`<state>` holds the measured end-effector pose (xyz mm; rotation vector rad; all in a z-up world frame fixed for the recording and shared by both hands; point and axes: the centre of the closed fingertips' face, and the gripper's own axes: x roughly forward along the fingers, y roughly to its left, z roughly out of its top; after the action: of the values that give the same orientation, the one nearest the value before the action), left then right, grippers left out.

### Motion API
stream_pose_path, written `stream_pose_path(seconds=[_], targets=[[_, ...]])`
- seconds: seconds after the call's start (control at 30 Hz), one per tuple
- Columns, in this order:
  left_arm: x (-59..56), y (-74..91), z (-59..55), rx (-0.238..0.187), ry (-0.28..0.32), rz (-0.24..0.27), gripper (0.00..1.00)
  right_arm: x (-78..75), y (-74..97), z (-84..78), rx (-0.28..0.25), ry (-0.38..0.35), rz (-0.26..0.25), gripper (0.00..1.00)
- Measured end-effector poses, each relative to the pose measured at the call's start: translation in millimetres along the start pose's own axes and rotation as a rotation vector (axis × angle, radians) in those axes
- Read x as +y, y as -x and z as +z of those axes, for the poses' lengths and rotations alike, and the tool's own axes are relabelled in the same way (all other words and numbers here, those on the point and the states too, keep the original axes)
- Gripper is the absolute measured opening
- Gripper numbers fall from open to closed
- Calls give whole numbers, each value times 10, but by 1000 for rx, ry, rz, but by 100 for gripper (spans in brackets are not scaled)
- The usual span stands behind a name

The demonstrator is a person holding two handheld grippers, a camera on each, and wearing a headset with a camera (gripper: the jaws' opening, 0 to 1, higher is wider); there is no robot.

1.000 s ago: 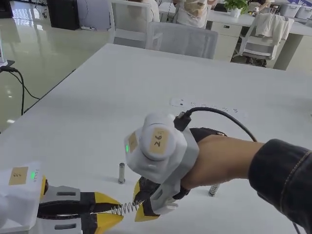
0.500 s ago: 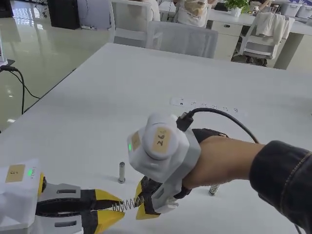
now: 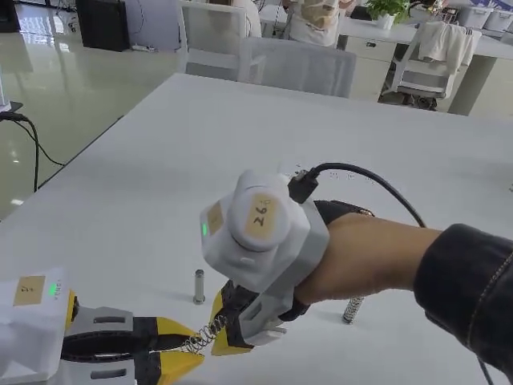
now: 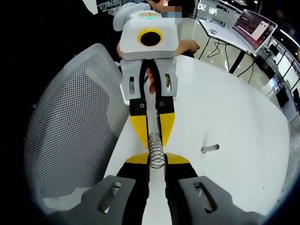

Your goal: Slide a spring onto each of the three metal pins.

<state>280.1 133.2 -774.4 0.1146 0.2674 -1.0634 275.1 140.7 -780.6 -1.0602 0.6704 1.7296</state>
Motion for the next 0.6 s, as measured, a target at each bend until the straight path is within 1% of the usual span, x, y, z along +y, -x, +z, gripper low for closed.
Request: stream_pose_path(seconds=[0.3, 0.6], targets=[[-11, -8, 9, -2, 3, -2, 2, 22, 23, 119, -22, -3, 5, 9], [-38, -27, 21, -1, 3, -6, 2, 52, 26, 202, -26, 2, 9, 8]])
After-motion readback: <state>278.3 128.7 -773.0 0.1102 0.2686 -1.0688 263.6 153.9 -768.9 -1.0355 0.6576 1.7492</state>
